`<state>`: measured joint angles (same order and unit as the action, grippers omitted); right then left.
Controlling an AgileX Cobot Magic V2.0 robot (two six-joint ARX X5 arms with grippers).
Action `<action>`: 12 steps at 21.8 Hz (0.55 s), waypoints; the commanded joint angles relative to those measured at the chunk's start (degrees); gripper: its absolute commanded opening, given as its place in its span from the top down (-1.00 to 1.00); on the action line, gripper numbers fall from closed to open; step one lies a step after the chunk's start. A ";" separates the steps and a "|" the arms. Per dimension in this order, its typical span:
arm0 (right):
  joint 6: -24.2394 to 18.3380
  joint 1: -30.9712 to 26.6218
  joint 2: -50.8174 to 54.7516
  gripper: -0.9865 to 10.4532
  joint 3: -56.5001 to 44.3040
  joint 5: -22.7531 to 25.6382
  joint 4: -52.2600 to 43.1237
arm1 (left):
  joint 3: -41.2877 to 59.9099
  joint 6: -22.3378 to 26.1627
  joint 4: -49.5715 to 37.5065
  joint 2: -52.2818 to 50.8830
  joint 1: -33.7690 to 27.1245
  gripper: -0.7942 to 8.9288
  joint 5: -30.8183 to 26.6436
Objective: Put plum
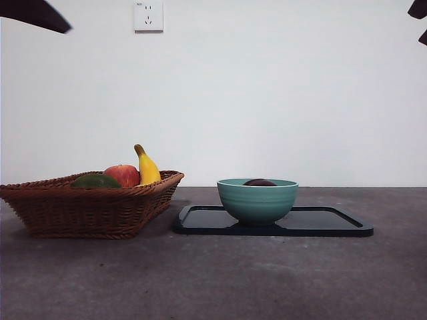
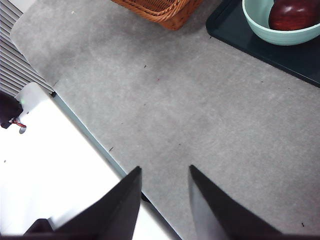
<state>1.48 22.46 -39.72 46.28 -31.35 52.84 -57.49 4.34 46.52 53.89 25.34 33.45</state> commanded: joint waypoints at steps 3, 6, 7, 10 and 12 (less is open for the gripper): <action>-0.61 0.31 -0.22 0.56 0.48 -0.22 -0.48 | -4.66 -0.87 -4.66 6.78 1.81 -0.07 -4.15; -0.63 0.31 -0.22 0.56 0.48 -0.22 -0.48 | -9.92 0.63 -5.51 12.66 2.89 -0.07 -6.19; -0.63 0.31 -0.22 0.56 0.48 -0.22 -0.48 | -12.26 1.68 -5.57 15.02 3.26 -0.07 -7.04; -0.63 0.31 -0.20 0.56 0.48 -0.24 -0.46 | -21.97 5.18 -5.73 24.59 4.61 -0.07 -8.41; -0.63 0.31 -0.15 0.56 0.48 -0.24 -0.35 | -28.00 7.74 -5.95 31.04 5.51 -0.07 -9.40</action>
<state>1.48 22.46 -39.72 46.28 -31.38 52.88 -84.44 9.74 40.84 83.85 30.44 23.97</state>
